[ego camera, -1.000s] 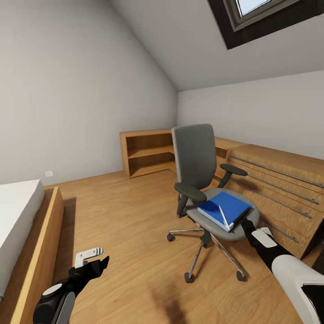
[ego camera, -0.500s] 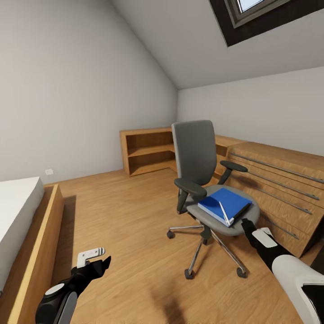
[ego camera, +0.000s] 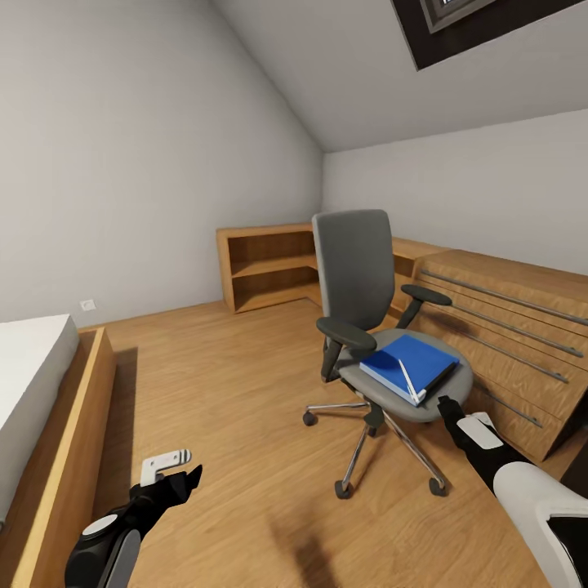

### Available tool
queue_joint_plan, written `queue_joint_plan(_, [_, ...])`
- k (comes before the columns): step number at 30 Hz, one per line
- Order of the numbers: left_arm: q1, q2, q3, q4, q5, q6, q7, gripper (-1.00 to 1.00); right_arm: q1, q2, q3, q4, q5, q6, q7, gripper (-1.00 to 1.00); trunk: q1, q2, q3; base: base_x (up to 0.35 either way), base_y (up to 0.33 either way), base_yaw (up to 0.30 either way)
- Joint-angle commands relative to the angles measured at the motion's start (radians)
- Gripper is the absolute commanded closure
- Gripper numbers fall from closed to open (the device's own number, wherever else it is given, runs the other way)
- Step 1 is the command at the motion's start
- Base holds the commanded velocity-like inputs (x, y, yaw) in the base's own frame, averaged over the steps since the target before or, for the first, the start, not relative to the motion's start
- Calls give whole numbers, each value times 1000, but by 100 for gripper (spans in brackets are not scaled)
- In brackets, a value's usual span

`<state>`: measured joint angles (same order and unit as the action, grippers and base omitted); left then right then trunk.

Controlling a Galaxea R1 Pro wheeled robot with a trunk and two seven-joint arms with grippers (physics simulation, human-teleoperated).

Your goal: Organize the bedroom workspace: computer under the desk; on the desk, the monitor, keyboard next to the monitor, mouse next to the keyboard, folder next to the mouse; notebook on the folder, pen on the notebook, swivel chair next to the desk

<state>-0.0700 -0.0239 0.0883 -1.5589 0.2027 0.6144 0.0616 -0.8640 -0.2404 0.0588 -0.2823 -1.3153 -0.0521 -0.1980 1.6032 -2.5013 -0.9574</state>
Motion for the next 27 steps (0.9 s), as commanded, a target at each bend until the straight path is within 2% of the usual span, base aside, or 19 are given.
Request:
queue_joint_plan(1, [-1, -1, 1, -1, 10, 5, 6, -100, 0, 0, 9, 0, -18, -5, -6, -100, 0, 0, -1, 0, 0, 0])
queue_joint_plan(18, [-1, 1, 1, 6, 8, 4, 6, -100, 0, 1, 9, 0, -16, -6, -6, -100, 0, 0, -1, -2, 0, 0])
queue_joint_plan(27, [-1, 1, 1, 6, 9, 4, 6, -100, 0, 2, 11, 0, -15, -9, -5, -100, 0, 0, -1, -160, 0, 0])
